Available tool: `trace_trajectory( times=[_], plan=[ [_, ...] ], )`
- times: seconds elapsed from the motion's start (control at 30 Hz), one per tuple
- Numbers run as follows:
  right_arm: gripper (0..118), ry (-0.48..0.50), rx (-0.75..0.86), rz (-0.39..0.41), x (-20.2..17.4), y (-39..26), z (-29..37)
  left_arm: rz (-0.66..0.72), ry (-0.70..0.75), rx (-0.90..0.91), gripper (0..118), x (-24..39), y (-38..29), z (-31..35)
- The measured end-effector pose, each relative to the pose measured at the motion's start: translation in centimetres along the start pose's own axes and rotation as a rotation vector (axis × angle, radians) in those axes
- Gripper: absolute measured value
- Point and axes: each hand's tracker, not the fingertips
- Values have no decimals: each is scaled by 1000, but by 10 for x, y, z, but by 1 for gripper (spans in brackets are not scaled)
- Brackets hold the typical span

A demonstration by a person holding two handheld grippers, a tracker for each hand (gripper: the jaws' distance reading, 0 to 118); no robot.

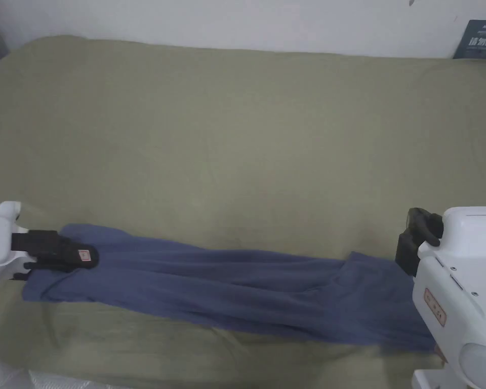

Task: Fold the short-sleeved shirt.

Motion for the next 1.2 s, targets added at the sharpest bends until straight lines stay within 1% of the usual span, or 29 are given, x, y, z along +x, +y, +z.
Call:
trace_trajectory(
  times=[0.07,0.13,0.2,0.33,0.47,0.53,0.6,0.7,0.8,0.83,0.87,0.9,0.93,0.97,1.0,1.1,1.13,1.17,1.2],
  plan=[
    [7,5,8,0,-2,1,1,-35,35,10,10,11,-2,4],
    [7,11,12,-5,-3,2,1,-69,37,-2,10,30,-6,1],
    [7,13,18,-11,-5,3,3,-152,59,-19,10,55,-8,-11],
    [7,15,30,-3,-5,6,7,-254,70,-62,10,105,-14,-42],
    [7,13,36,1,-1,7,11,-356,100,-122,10,148,-20,-86],
    [7,12,34,0,1,7,12,-374,116,-167,10,164,-25,-112],
    [7,10,30,0,4,5,13,-406,139,-208,10,174,-30,-143],
    [7,5,19,0,8,1,13,-471,213,-254,10,187,-42,-188],
    [7,-2,3,0,12,-3,13,-493,267,-285,10,190,-52,-231],
    [7,-4,-2,0,13,-4,13,-495,284,-283,22,189,-54,-243],
    [7,-5,-7,-1,14,-6,13,-491,289,-272,53,187,-55,-253],
    [7,-6,-12,-2,15,-7,13,-483,254,-264,93,184,-55,-257],
    [7,-7,-18,-1,15,-8,13,-453,204,-249,118,182,-55,-260],
    [7,-7,-21,-1,15,-9,13,-418,167,-231,117,183,-57,-259],
    [7,-8,-24,-1,16,-9,13,-381,117,-174,113,183,-56,-253],
    [7,-7,-33,0,16,-10,12,-359,74,-205,112,184,-54,-235],
    [7,-6,-35,-1,16,-10,12,-354,57,-195,109,183,-52,-226],
    [7,-5,-31,-3,16,-9,12,-345,37,-178,104,179,-50,-215],
    [7,-6,-29,-7,16,-9,12,-326,-5,-160,94,174,-46,-203]
  ],
)
